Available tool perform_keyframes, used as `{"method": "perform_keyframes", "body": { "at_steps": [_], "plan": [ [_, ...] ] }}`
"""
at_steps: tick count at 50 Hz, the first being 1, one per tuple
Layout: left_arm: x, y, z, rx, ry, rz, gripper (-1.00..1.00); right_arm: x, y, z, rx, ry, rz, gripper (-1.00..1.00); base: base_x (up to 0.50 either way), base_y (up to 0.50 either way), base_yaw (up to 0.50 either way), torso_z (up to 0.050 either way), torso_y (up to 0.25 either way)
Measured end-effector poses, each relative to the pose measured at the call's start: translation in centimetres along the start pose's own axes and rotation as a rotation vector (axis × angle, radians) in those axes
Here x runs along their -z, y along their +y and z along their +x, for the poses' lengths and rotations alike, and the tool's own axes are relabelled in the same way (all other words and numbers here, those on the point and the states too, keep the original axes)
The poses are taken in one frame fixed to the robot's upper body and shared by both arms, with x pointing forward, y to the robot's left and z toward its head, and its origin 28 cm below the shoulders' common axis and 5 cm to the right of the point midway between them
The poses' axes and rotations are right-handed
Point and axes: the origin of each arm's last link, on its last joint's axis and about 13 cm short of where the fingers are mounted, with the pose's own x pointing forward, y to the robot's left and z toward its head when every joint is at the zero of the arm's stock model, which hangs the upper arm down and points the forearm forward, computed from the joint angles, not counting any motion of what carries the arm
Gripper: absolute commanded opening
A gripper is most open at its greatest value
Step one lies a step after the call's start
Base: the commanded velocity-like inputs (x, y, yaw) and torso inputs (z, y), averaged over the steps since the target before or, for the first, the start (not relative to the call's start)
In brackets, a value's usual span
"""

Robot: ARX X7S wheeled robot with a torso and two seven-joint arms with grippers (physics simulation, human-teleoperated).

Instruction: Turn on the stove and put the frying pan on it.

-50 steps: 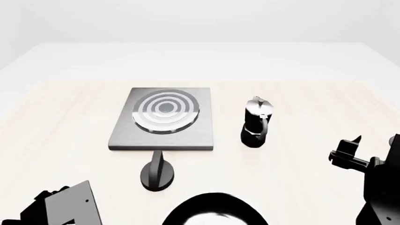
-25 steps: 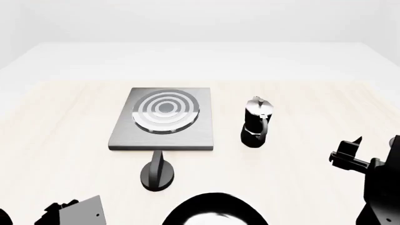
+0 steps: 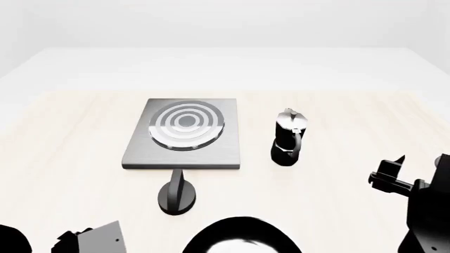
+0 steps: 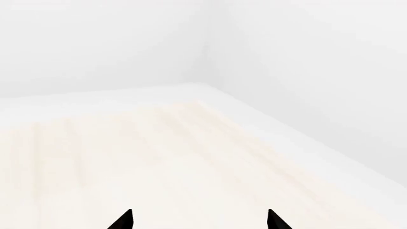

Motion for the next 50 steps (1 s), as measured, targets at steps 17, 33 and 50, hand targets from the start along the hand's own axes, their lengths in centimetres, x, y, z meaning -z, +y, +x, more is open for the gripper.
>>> {"method": "perform_keyframes", "body": {
  "at_steps": [17, 33, 50],
  "plan": [
    [0.3, 1.3, 2.2, 0.037, 0.051, -0.02, 1.0, 0.0, 0.2, 0.0, -0.002, -0.006, 0.003, 1.0, 0.0, 0.0, 0.0, -0.001, 0.0],
    [0.4, 2.5, 4.7, 0.087, 0.106, -0.031, -1.0, 0.0, 0.3, -0.1, 0.0, -0.017, 0.01, 1.0, 0.0, 0.0, 0.0, 0.0, 0.0],
    [0.3, 2.3, 4.6, 0.085, 0.096, 0.0, -1.0, -0.1, 0.5, -0.2, -0.002, -0.031, 0.012, 1.0, 0.0, 0.0, 0.0, 0.0, 0.0]
  ]
}}
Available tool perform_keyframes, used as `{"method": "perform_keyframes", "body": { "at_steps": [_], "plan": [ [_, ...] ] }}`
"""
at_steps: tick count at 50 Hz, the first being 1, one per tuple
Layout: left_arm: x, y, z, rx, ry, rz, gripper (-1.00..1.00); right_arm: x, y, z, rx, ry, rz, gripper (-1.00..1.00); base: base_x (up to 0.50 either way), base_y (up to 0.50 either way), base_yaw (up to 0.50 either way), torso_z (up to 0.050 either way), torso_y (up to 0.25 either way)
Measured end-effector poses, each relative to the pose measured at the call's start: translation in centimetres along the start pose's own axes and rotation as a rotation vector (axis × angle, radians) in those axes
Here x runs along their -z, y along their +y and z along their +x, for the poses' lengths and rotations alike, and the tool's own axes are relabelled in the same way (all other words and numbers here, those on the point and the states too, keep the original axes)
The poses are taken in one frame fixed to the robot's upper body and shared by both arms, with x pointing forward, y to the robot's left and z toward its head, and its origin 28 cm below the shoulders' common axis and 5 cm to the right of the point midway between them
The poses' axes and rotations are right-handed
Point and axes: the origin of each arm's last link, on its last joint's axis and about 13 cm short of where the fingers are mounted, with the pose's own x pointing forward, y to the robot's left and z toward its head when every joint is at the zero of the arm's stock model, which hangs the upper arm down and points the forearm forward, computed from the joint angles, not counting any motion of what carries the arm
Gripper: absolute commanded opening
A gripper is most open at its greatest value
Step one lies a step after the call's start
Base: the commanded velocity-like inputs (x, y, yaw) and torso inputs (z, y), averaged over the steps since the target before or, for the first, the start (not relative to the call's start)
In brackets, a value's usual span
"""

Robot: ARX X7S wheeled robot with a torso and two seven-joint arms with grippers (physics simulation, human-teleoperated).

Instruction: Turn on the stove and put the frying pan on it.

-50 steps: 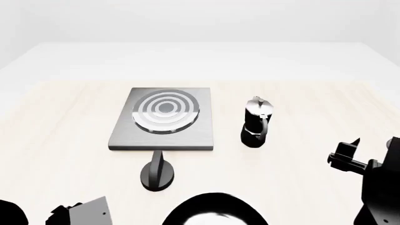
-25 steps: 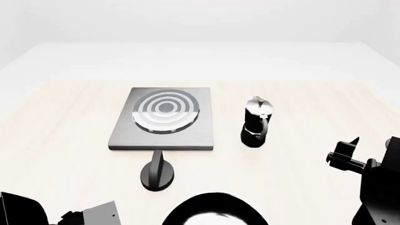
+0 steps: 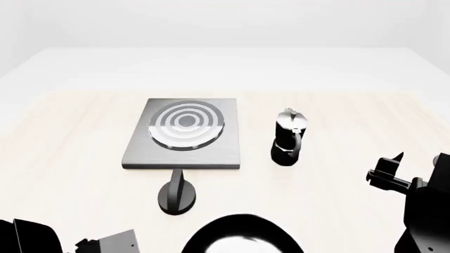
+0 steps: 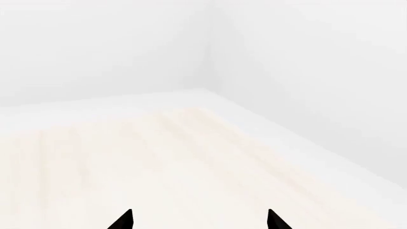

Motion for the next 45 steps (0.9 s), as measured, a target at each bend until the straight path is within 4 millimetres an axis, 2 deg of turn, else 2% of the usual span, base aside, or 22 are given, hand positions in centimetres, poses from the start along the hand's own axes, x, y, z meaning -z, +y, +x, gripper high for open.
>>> {"method": "perform_keyframes", "body": {
  "at_steps": [21, 36, 45],
  "plan": [
    [0.0, -1.8, -5.1, -0.071, -0.101, 0.092, -1.0, -0.3, 0.0, 0.0, 0.001, -0.007, -0.003, 1.0, 0.0, 0.0, 0.0, 0.0, 0.0],
    [0.4, -0.6, -7.6, -0.172, -0.254, -0.044, -1.0, -0.2, 0.0, 0.0, 0.003, -0.005, -0.003, 1.0, 0.0, 0.0, 0.0, 0.0, 0.0],
    [-0.1, 0.7, -8.4, -0.229, -0.396, -0.192, -1.0, -0.3, 0.0, 0.0, 0.003, -0.006, -0.003, 1.0, 0.0, 0.0, 0.0, 0.0, 0.001]
  ]
}}
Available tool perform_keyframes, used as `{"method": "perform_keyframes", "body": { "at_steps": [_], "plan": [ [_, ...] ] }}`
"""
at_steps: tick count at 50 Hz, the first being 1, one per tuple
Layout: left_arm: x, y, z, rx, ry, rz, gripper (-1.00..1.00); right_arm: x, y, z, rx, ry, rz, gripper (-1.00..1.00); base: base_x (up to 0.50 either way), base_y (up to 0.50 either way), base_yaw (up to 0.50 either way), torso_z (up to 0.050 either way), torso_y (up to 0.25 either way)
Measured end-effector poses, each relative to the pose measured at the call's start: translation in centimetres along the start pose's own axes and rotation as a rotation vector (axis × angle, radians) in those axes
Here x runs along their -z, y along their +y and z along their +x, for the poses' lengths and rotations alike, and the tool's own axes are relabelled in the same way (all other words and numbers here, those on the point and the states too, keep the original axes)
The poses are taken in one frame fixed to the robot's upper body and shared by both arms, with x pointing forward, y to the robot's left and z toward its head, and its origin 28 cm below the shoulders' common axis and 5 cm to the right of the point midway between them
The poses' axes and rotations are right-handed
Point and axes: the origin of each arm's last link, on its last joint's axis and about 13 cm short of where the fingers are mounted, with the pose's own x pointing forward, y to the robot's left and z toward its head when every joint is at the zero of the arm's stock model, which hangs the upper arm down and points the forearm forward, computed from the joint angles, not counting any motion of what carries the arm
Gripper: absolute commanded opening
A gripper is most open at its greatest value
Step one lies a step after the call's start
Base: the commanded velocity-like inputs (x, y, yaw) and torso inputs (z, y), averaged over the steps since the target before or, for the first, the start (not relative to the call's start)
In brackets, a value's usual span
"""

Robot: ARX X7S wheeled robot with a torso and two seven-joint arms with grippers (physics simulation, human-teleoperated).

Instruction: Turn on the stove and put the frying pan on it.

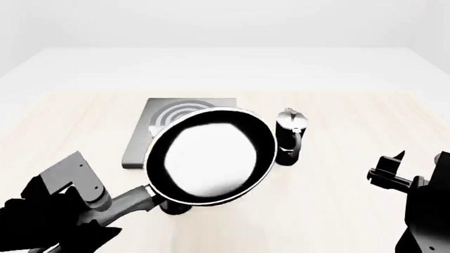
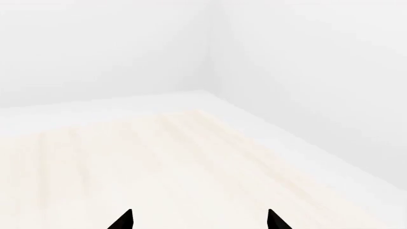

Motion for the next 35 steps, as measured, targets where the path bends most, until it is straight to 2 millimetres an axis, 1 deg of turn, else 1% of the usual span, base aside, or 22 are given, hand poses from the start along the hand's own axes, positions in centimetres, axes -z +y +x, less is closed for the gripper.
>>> {"method": "perform_keyframes", "body": {
  "at_steps": [9, 18, 25, 35],
  "plan": [
    [-1.7, 1.9, 0.4, -0.164, -0.08, -0.223, -1.0, -0.1, -0.1, 0.0, 0.002, -0.002, 0.002, 1.0, 0.0, 0.0, 0.0, 0.0, 0.001],
    [-4.5, 3.9, 1.3, -0.319, -0.122, -0.366, -1.0, -0.2, 0.1, 0.1, -0.002, -0.005, 0.004, 1.0, 0.0, 0.0, 0.0, 0.0, 0.002],
    [-7.2, 5.4, 2.6, -0.395, -0.103, -0.401, -1.0, -0.3, 0.3, 0.1, -0.009, -0.008, 0.005, 1.0, 0.0, 0.0, 0.0, 0.0, 0.001],
    [-10.7, 6.5, 5.7, -0.413, -0.035, -0.356, -1.0, -0.5, 0.7, 0.3, -0.022, -0.01, 0.007, 1.0, 0.0, 0.0, 0.0, 0.0, 0.002]
  ]
}}
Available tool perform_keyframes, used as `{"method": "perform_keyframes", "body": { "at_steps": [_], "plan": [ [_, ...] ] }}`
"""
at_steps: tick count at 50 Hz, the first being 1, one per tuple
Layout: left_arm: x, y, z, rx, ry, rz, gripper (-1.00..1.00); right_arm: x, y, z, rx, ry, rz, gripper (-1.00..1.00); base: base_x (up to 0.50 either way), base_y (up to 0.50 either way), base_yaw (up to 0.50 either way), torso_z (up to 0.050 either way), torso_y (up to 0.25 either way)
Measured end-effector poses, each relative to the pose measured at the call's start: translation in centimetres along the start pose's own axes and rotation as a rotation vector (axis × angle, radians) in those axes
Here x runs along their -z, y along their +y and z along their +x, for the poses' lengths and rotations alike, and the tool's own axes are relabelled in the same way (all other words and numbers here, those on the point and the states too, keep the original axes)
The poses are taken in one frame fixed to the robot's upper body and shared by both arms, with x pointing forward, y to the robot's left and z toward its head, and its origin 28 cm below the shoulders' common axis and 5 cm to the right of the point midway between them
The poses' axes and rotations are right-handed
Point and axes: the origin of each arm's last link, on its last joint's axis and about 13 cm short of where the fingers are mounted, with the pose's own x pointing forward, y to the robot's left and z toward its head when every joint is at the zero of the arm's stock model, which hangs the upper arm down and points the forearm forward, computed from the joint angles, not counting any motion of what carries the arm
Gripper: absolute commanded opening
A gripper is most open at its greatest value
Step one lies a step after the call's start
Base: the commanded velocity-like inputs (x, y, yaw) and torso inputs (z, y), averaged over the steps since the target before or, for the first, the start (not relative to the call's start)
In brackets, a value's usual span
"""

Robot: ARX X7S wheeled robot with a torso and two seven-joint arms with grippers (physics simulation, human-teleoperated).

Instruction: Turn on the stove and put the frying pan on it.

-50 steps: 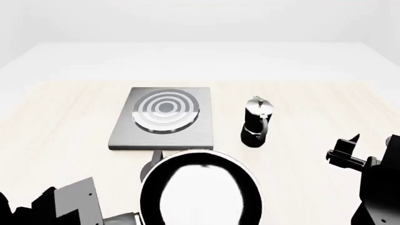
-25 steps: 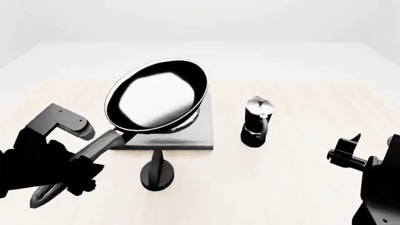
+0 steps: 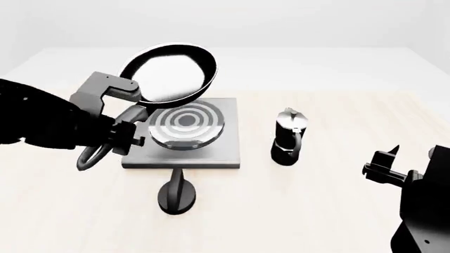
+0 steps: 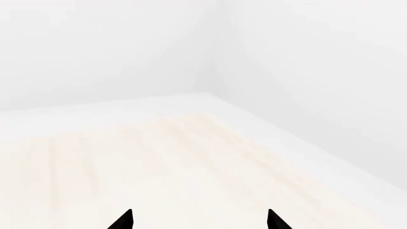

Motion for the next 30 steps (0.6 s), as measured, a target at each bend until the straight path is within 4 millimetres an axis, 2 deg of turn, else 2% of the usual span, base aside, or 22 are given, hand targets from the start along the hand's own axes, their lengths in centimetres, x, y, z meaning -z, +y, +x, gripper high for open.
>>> {"method": "perform_keyframes", "body": {
  "at_steps": [7, 13, 22, 30],
  "plan": [
    [-1.9, -0.8, 2.4, 0.012, 0.025, 0.004, -1.0, -0.1, 0.2, 0.1, -0.008, -0.001, 0.002, 1.0, 0.0, 0.0, 0.0, 0.0, 0.002],
    [-2.8, -1.2, 4.6, 0.006, 0.048, -0.012, -1.0, -0.2, 0.4, 0.2, -0.013, -0.003, 0.002, 1.0, 0.0, 0.0, 0.0, 0.0, 0.002],
    [-2.9, -1.3, 5.9, -0.032, 0.073, -0.014, -1.0, -0.2, 0.4, 0.2, -0.016, -0.005, 0.004, 1.0, 0.0, 0.0, 0.0, 0.0, 0.001],
    [-2.2, -1.6, 7.0, -0.036, 0.102, 0.001, -1.0, -0.3, 0.4, 0.2, -0.018, -0.007, 0.007, 1.0, 0.0, 0.0, 0.0, 0.003, 0.001]
  ]
}}
